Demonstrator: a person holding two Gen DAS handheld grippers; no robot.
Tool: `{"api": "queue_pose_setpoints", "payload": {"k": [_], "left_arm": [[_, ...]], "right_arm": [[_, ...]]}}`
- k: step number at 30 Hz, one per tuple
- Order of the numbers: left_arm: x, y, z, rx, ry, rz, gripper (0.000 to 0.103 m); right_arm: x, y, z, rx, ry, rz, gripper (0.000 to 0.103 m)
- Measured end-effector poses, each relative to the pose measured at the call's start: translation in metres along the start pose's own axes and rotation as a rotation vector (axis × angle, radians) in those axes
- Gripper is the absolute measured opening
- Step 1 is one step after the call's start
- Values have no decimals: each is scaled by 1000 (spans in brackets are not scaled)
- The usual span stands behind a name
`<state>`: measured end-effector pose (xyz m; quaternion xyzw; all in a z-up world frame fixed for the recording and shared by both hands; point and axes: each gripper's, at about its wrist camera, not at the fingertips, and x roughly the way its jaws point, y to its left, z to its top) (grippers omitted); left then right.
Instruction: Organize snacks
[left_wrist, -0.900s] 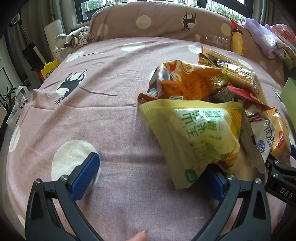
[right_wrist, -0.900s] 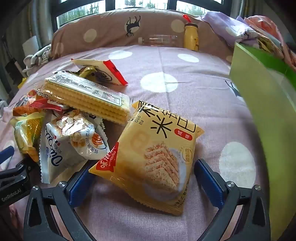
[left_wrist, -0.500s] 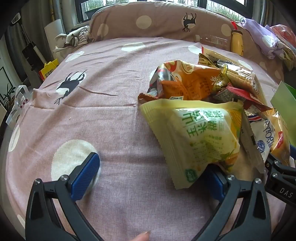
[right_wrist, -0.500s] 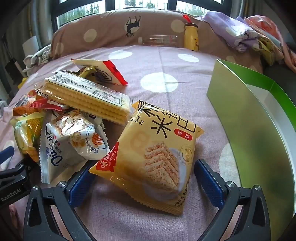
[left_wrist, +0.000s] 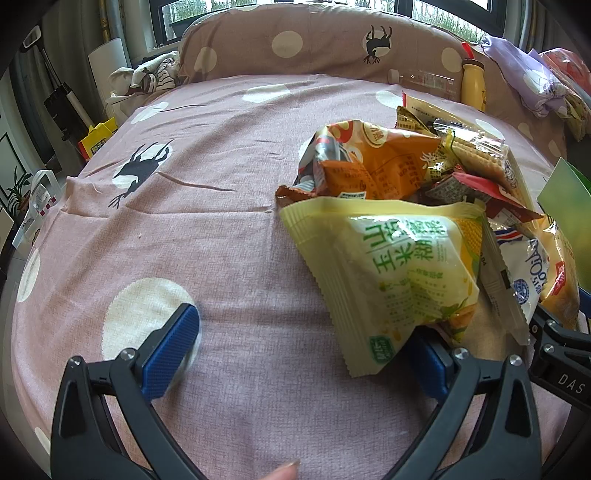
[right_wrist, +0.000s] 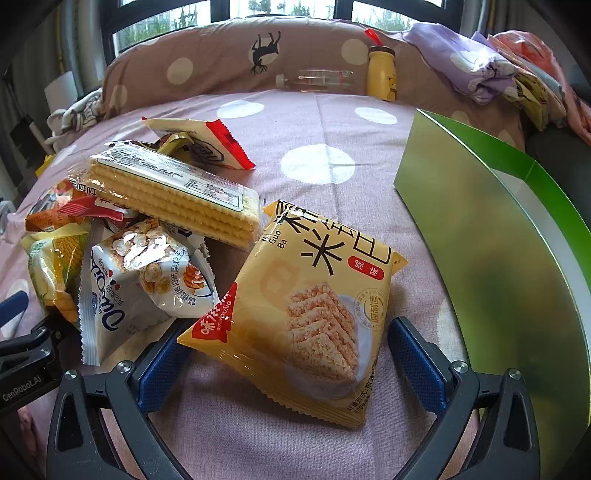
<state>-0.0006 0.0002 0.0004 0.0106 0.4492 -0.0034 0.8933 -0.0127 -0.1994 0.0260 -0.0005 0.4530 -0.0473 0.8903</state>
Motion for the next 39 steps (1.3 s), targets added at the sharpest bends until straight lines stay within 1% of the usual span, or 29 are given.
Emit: {"api": "queue_pose_setpoints", "payload": {"k": [39], "left_arm": [[-3, 2, -2, -7, -3, -2, 103]], "right_arm": [[0, 0, 0, 0, -1, 0, 103]]}}
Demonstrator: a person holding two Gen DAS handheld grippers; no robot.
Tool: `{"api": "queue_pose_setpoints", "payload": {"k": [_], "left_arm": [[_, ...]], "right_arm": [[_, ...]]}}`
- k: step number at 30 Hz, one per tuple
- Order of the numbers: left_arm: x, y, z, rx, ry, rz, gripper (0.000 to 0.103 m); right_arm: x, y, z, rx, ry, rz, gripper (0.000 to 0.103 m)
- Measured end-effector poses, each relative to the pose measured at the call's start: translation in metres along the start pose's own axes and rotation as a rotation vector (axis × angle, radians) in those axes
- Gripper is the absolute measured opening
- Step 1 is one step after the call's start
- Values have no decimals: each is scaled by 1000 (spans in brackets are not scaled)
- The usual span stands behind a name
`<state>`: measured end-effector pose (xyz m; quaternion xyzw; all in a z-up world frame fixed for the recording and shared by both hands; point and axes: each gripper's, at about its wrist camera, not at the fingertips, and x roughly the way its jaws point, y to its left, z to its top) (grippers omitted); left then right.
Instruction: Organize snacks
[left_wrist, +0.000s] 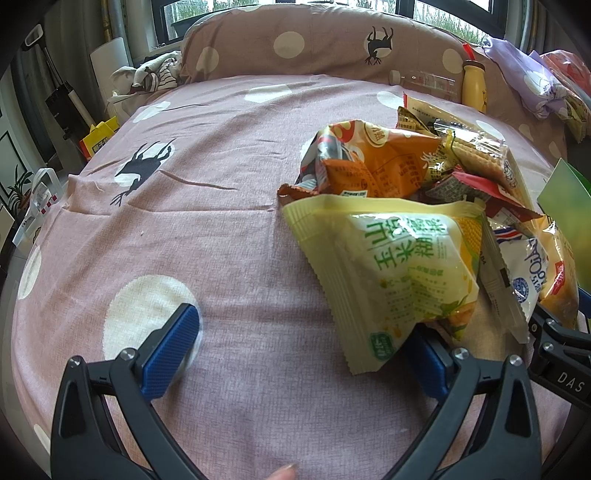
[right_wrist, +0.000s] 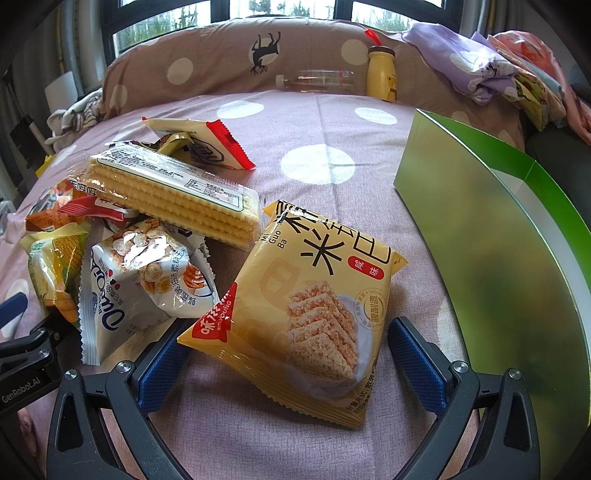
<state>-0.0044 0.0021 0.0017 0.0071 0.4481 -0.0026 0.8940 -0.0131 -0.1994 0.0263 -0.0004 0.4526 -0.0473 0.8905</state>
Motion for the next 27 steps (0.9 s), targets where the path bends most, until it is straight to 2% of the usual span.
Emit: {"api": "queue_pose_setpoints", "payload": {"k": [27], "left_arm": [[4, 2, 3, 0, 23, -5, 103]], "right_arm": [[0, 0, -1, -3, 2, -4, 103]]}}
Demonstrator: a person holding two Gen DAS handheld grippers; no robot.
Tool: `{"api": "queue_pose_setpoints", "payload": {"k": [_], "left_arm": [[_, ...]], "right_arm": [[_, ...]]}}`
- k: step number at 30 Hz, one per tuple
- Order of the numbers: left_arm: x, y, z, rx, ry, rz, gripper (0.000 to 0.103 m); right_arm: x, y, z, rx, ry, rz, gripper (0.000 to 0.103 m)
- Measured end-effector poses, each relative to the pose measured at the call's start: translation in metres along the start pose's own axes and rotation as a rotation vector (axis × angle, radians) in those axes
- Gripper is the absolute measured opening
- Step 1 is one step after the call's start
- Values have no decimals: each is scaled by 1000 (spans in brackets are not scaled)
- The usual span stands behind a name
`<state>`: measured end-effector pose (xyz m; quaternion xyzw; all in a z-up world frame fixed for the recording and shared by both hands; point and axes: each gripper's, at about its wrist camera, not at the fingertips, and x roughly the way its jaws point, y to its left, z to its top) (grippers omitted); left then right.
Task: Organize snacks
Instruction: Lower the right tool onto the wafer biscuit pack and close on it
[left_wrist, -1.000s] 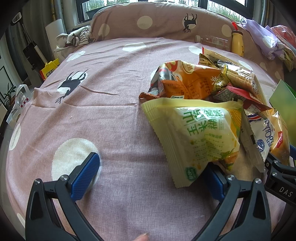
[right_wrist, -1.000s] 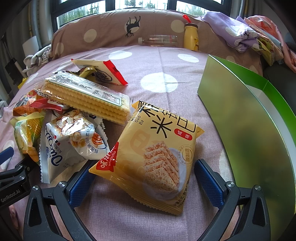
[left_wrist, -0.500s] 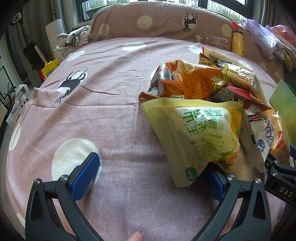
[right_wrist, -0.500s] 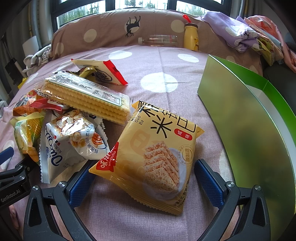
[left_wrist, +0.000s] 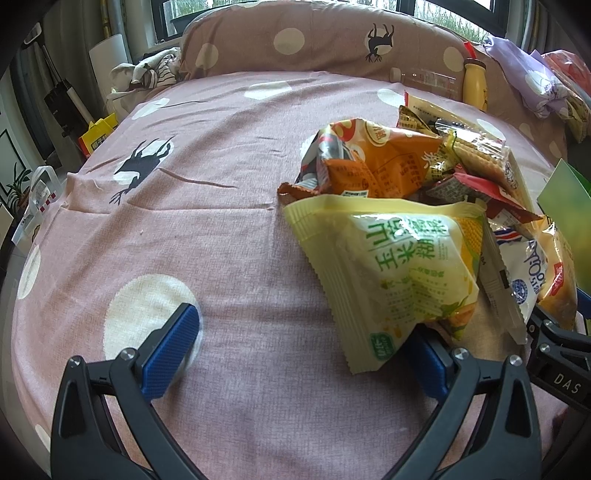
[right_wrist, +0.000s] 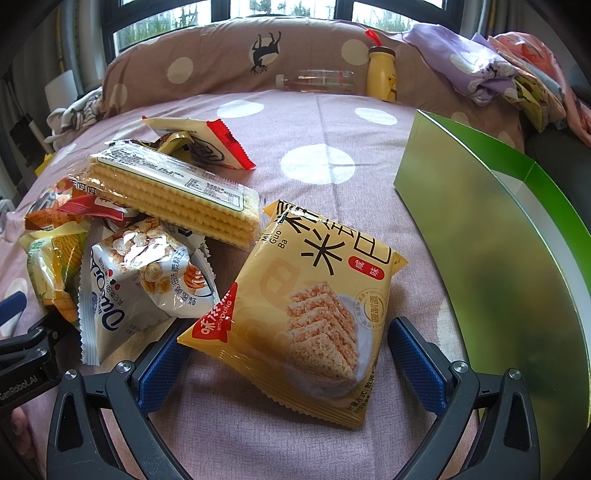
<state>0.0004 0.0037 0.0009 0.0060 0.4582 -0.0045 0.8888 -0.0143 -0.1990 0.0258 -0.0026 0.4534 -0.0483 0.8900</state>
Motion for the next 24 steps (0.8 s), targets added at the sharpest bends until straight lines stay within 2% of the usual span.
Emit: {"api": "queue_pose_setpoints", "payload": {"k": [4, 8, 11, 14, 16, 19, 24], "left_arm": [[-4, 3, 0, -8, 21, -10, 102], [-17, 10, 2, -53, 25, -44, 99], [-36, 15, 7, -77, -31, -82, 99], [-56, 15, 13, -81, -97, -105, 99], [-67, 14, 16, -75, -128, -129, 99], [-81, 10, 23, -56, -150, -157, 98], [-99, 0, 46, 2, -171, -134, 97]], "right_arm": [[0, 2, -2, -1, 1, -1, 103], [-1, -1, 5, 34, 42, 19, 103], [-16, 0, 6, 74, 36, 115, 103], [-40, 1, 11, 102, -34, 142, 103], [-52, -1, 16, 135, -62, 190, 103], [-68, -3, 24, 189, -69, 265, 103], [-87, 4, 56, 223, -70, 331, 103]]}}
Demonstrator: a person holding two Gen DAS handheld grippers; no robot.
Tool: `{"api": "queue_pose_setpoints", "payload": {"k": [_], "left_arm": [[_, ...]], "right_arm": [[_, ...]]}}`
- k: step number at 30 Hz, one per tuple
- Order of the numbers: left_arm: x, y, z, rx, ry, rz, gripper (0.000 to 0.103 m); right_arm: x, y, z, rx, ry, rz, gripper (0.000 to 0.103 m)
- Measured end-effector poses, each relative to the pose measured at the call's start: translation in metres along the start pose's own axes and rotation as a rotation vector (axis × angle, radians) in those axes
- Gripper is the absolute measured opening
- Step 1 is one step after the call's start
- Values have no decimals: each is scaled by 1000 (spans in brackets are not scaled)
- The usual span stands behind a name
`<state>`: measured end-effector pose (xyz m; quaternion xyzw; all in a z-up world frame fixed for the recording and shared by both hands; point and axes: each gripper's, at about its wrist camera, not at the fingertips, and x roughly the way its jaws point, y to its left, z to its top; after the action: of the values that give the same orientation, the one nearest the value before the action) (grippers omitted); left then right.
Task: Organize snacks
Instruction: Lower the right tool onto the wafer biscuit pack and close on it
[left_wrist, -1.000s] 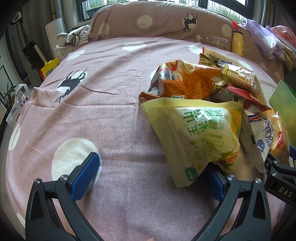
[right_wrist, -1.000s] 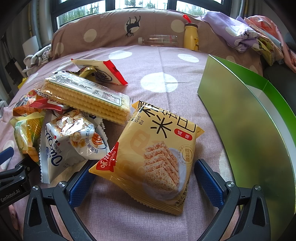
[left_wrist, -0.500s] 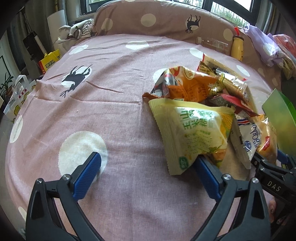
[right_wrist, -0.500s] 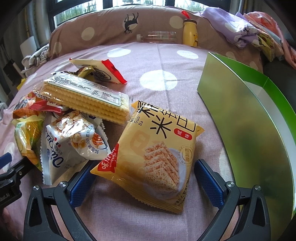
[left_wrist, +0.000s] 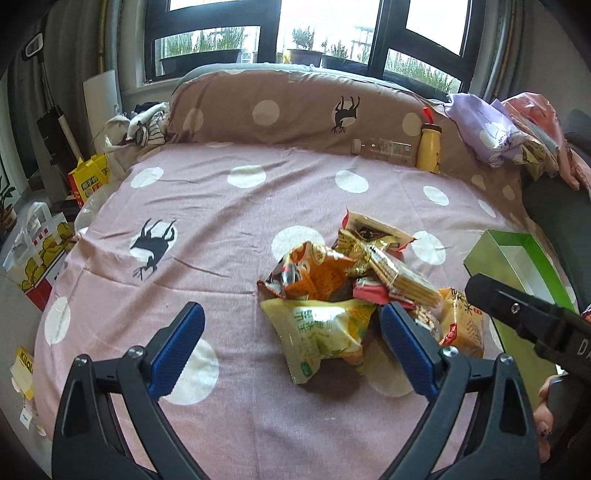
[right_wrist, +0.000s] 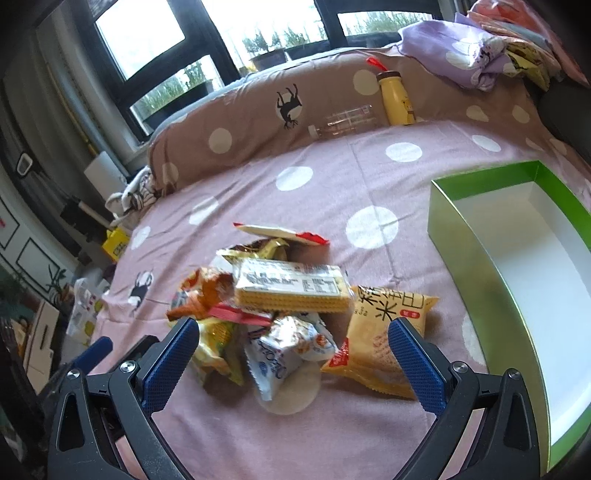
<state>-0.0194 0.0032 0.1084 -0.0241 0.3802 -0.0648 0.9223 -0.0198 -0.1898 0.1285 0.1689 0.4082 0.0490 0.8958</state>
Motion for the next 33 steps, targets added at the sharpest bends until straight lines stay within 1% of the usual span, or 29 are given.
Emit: {"api": "queue_pose_setpoints", "payload": {"k": [2, 4, 5, 6, 7, 10, 11, 12, 13, 14, 15, 18, 19, 20, 21, 22, 24, 28, 31, 33], "left_arm": [[-1, -5, 12, 13, 4, -5, 97], [0, -9, 20, 9, -2, -59, 96], [5, -13, 23, 14, 11, -87, 93], [11, -17, 25, 25, 33, -107, 88], [18, -23, 27, 39, 54, -120, 86], [41, -38, 32, 75, 107, -107, 79], [48, -42, 34, 77, 123, -113, 74], [55, -46, 35, 82, 141, -126, 67], [61, -49, 35, 88, 155, -142, 63], [67, -53, 34, 95, 166, -150, 56], [72, -55, 34, 103, 174, -150, 52], [82, -57, 28, 96, 188, -176, 51], [84, -57, 28, 92, 195, -189, 49], [84, -58, 28, 92, 199, -202, 44], [84, -58, 27, 94, 203, -214, 41], [84, -60, 26, 99, 208, -222, 40], [87, -63, 23, 112, 214, -224, 32], [85, -68, 20, 128, 199, -189, 32], [81, -65, 21, 134, 175, -168, 32], [73, -64, 21, 136, 149, -165, 31]], "right_arm": [[3, 5, 15, 2, 8, 48, 103], [12, 5, 26, 1, 41, 71, 103], [22, 1, 32, 12, 65, 80, 103], [28, -3, 35, 25, 86, 81, 103], [36, -8, 38, 35, 105, 92, 103], [59, -25, 45, 83, 160, 134, 103], [67, -30, 47, 101, 179, 143, 102], [75, -34, 47, 116, 202, 149, 101], [81, -37, 47, 122, 220, 146, 98], [88, -41, 45, 132, 242, 132, 97], [93, -42, 44, 137, 259, 126, 96], [106, -49, 39, 163, 301, 114, 96], [110, -51, 38, 171, 310, 118, 96], [113, -51, 37, 176, 323, 130, 96], [117, -52, 35, 176, 337, 140, 96], [120, -51, 33, 177, 346, 146, 96], [122, -50, 31, 177, 354, 164, 96], [120, -47, 28, 167, 349, 190, 96], [115, -47, 27, 177, 337, 221, 91], [108, -44, 29, 177, 313, 234, 90]]}}
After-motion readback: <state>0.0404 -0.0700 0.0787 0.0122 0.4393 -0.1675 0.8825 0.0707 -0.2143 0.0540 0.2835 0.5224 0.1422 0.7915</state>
